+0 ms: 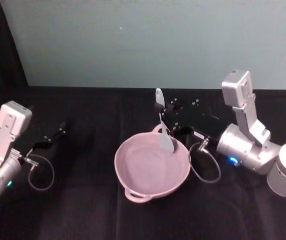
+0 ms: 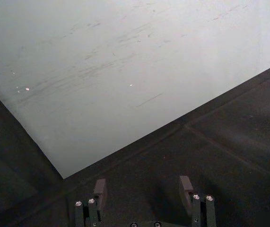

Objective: Use the one hand to pick up the spoon and stir the clear water in the bowl.

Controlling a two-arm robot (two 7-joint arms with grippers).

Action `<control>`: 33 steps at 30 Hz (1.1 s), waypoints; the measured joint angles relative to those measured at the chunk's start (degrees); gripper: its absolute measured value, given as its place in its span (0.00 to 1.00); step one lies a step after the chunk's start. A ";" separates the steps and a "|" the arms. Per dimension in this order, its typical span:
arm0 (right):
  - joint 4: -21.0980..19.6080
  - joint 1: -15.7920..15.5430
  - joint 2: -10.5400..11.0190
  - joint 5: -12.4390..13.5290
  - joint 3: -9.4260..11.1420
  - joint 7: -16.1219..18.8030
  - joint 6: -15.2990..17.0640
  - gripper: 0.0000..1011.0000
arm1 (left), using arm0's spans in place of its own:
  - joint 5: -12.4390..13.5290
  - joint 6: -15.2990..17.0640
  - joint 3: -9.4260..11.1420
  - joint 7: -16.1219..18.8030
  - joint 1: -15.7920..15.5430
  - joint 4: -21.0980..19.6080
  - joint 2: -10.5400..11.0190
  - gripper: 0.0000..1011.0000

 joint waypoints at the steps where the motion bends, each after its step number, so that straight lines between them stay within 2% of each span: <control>1: -0.55 -0.46 0.15 0.00 0.15 0.01 0.05 0.12 | 0.00 0.00 0.00 0.00 0.00 0.00 0.00 0.99; 4: -2.42 -2.00 0.35 0.13 0.36 0.34 0.12 0.12 | 0.00 0.00 0.00 0.00 0.00 0.00 0.00 0.99; 9: -2.83 -2.74 -0.56 0.47 -0.42 1.80 -0.13 0.12 | 0.00 0.00 0.00 0.00 0.00 0.00 0.00 0.99; 12: -1.05 -2.02 -2.34 0.95 -1.63 3.35 -0.72 0.12 | 0.00 0.00 0.00 0.00 0.00 0.00 0.00 0.99; 13: -1.05 -2.02 -2.34 0.95 -1.63 3.35 -0.72 0.12 | 0.00 0.00 0.00 0.00 0.00 0.00 0.00 0.99; 15: 0.95 -0.86 -3.94 1.02 -2.69 4.24 -1.43 0.12 | 0.00 0.00 0.00 0.00 0.00 0.00 0.00 0.99; 21: 4.65 1.28 -6.57 0.74 -3.39 4.56 -3.64 0.12 | 0.00 0.00 0.00 0.00 0.00 0.00 0.00 0.99; 27: 8.70 3.19 -8.27 -0.13 -2.34 3.23 -6.06 0.12 | 0.00 0.00 0.00 0.00 0.00 0.00 0.00 0.99; 33: 9.54 2.60 -7.66 -1.08 0.13 0.63 -6.74 0.12 | 0.00 0.00 0.00 0.00 0.00 0.00 0.00 0.99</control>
